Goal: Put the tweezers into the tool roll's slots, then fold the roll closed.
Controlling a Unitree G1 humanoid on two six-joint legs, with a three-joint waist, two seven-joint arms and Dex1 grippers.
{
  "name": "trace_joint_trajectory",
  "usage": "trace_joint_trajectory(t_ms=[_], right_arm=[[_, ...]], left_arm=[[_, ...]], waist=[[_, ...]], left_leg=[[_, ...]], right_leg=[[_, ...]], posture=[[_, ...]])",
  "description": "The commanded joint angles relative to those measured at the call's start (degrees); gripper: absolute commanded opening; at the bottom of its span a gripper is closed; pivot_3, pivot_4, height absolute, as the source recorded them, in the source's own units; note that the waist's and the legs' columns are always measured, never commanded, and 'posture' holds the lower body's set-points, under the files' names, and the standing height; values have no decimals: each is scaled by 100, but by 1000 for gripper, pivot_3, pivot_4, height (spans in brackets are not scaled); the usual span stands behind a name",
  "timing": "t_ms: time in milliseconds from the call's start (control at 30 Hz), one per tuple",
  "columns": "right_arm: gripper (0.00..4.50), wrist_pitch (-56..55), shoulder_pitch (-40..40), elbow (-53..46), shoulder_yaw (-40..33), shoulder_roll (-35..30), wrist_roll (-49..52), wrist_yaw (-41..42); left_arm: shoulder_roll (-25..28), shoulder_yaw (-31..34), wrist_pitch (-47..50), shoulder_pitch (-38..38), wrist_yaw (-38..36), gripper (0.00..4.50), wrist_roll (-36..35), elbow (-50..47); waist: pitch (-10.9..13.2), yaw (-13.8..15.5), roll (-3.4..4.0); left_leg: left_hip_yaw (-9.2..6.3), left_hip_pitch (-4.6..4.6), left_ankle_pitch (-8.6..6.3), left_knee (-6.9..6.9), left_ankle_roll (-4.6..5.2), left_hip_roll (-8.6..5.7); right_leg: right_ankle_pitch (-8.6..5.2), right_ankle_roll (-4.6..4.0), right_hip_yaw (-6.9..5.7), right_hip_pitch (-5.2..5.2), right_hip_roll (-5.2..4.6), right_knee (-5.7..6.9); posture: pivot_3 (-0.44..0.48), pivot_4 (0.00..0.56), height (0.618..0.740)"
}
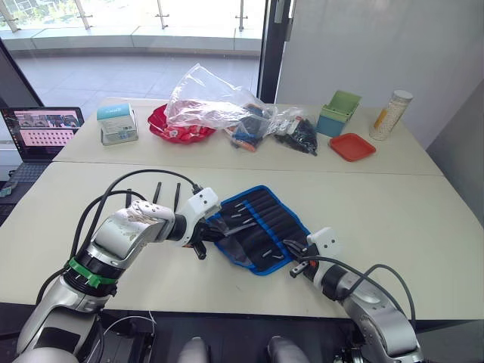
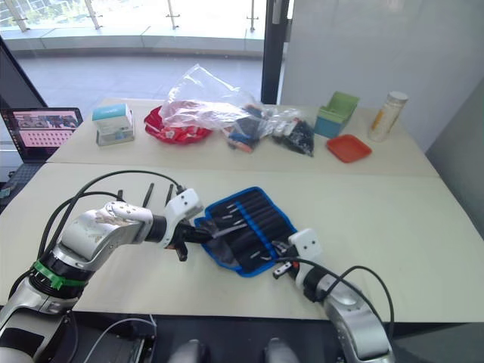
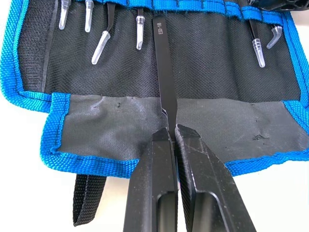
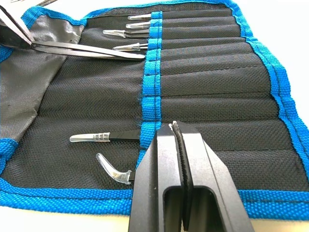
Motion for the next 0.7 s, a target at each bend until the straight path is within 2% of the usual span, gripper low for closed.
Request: trace_joint_trajectory(t_ms=[33, 200, 700], right_arm=[[0, 66, 53, 5, 82, 1, -55, -3], [0, 115, 47, -22, 137, -16, -78, -6], [0, 480, 141, -123, 321, -42, -224, -38]], left_arm=[[-5, -6, 32, -177, 13, 39, 98, -107], [-204, -141, -34, -342, 36, 39, 229, 103], [-1621, -841, -1154, -1264, -99, 39, 1111, 2030]], waist=[[0, 1, 0], [0, 7, 0], [0, 69, -1]], left_leg=[[0, 0, 0, 0, 0, 0], [1, 0, 0, 0, 0, -1], [-1, -4, 1, 3, 0, -5]], right_leg=[[0, 0, 0, 0, 0, 0], [0, 1, 0, 0, 0, 0], [-1, 2, 5, 2, 1, -2]], posture=[[0, 150, 717], [0, 150, 717], [0, 150, 717]])
